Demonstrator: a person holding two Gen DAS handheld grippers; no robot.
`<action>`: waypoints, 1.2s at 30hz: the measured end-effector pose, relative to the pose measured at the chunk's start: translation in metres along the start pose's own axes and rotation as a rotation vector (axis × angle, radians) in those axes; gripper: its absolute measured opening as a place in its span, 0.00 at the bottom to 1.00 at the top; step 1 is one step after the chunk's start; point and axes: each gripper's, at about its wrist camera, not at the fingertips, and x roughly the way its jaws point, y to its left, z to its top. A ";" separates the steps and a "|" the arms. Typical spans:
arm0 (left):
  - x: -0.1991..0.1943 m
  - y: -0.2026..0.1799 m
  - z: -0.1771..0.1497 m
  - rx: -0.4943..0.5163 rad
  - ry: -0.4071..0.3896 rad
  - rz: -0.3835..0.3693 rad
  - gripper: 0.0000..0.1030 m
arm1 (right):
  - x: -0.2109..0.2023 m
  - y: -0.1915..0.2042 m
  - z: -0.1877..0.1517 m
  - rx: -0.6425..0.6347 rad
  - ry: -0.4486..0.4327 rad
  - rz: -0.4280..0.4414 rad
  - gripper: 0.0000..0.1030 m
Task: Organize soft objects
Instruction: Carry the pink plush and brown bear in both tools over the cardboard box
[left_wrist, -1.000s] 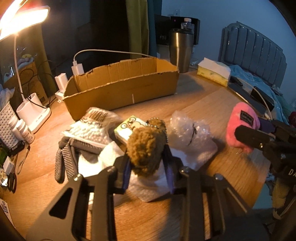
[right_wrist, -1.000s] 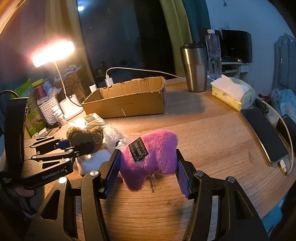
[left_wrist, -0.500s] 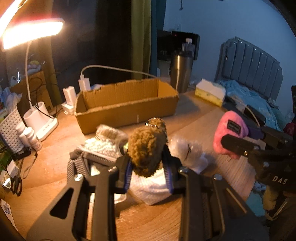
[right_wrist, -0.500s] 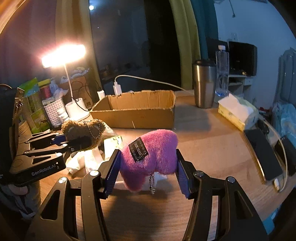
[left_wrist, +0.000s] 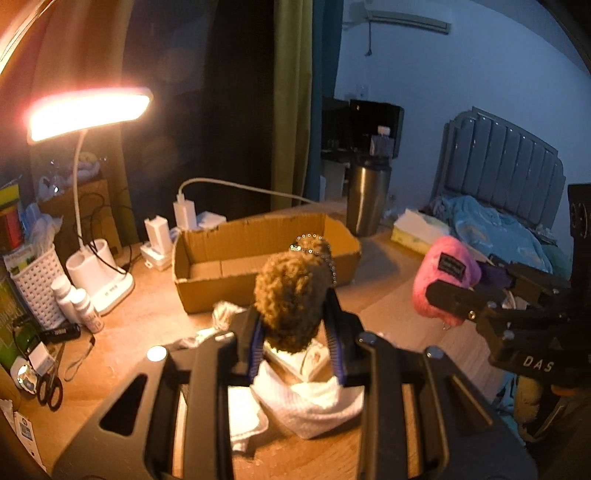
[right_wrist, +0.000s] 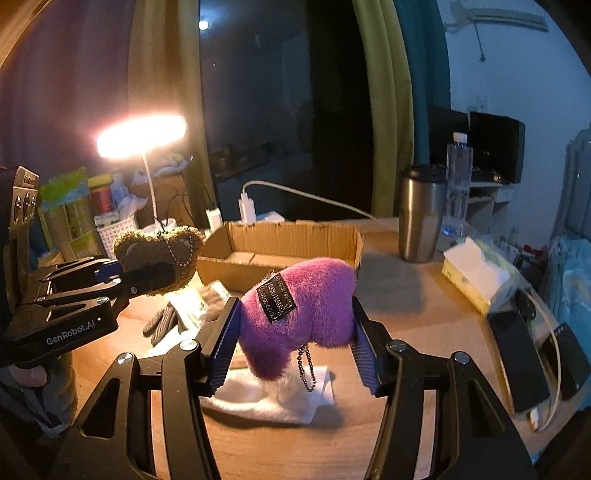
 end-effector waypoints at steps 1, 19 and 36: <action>-0.001 0.000 0.003 -0.002 -0.009 0.004 0.29 | 0.000 -0.001 0.003 -0.001 -0.005 0.001 0.57; -0.004 0.007 0.048 -0.040 -0.128 0.008 0.29 | 0.017 -0.009 0.054 -0.044 -0.099 -0.017 0.57; 0.037 0.018 0.088 -0.055 -0.183 -0.005 0.29 | 0.066 -0.024 0.093 -0.068 -0.117 -0.008 0.57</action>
